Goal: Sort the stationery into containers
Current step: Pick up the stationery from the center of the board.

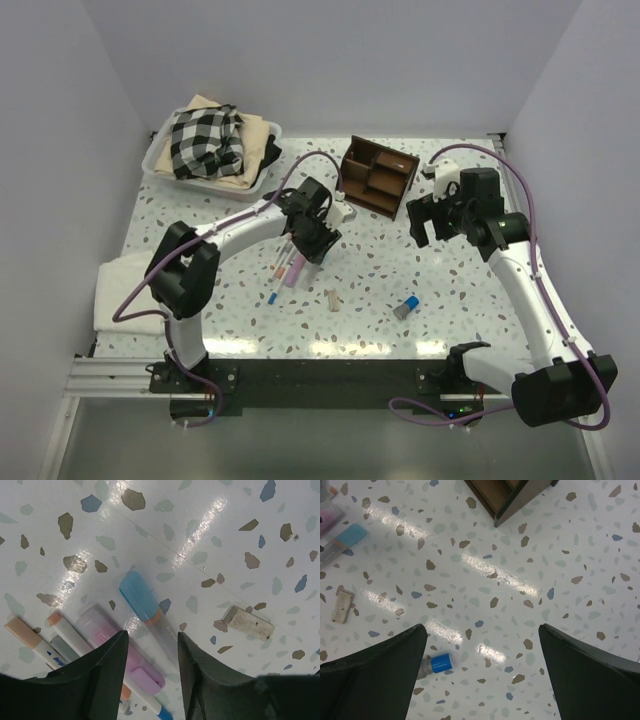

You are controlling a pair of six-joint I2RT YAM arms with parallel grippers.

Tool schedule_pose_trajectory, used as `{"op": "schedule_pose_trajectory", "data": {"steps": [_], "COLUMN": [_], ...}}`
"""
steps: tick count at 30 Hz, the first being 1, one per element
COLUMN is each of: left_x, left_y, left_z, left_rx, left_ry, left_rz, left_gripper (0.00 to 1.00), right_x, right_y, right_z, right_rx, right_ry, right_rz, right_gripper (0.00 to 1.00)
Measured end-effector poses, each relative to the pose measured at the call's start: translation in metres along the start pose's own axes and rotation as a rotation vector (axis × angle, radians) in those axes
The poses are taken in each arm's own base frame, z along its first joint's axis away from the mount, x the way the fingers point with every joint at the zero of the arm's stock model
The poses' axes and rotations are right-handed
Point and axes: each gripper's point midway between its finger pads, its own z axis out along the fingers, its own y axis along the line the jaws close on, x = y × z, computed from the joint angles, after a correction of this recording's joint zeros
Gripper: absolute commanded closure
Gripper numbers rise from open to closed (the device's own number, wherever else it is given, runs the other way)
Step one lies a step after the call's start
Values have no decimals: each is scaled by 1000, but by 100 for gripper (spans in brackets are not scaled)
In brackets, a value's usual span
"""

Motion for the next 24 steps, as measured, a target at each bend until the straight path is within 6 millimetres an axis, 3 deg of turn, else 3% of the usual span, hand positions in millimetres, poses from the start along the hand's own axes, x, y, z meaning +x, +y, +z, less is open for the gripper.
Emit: {"op": "schedule_pose_trajectory", "data": {"steps": [9,21,24], "left_x": [-7,2,5], "left_y": [4,7,7], "left_z": [26,39,46], "left_rx": [13,3,6], "left_ry": [27,64,82], "left_rz": [-65,-95,-106], "left_gripper": [48,56,62], "right_x": [-1,2,3], "right_y": [5,6,6], "right_z": [0,0,0], "right_rx": [-24,-24,-25], "right_ry": [-5,-3,-1], "right_rz": [18,27,30], "right_gripper": [1,1,1]}}
